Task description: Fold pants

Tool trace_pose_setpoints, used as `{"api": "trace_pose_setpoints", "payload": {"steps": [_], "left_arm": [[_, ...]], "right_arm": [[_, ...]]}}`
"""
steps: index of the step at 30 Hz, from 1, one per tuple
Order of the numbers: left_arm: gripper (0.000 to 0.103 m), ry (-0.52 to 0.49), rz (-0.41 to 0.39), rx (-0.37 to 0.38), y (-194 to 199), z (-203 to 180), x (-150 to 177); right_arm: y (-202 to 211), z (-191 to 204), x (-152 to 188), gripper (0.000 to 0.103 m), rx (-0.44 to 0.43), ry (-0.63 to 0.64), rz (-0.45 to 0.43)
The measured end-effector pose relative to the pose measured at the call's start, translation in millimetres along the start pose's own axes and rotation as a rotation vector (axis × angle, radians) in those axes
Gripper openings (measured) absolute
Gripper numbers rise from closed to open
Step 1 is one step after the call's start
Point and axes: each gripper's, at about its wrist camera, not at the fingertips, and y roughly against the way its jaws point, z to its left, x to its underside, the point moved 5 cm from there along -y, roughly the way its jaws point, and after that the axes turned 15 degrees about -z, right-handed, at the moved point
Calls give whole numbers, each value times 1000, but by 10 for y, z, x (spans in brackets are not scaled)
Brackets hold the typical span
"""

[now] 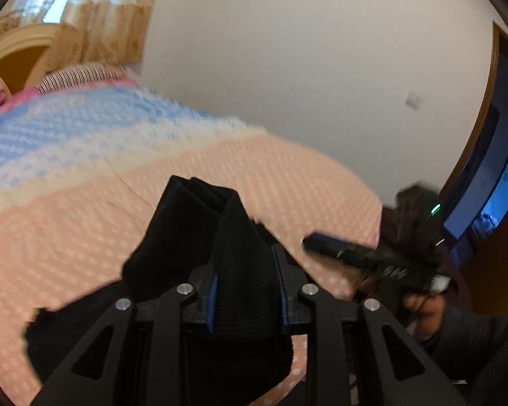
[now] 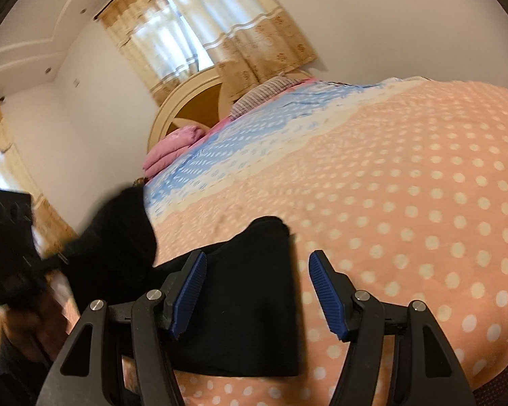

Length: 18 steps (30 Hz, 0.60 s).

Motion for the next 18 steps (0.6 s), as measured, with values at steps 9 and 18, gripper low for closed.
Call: {"api": "trace_pose_setpoints", "payload": {"steps": [9,18], "left_arm": [[35,-68,45,5,-203,-293,279],[56,-111,-95,-15,316,-314,132]], "right_arm": [[10,-23,33,65,-9,-2,-2],[25,90,30,64,-48,-10,2]]}}
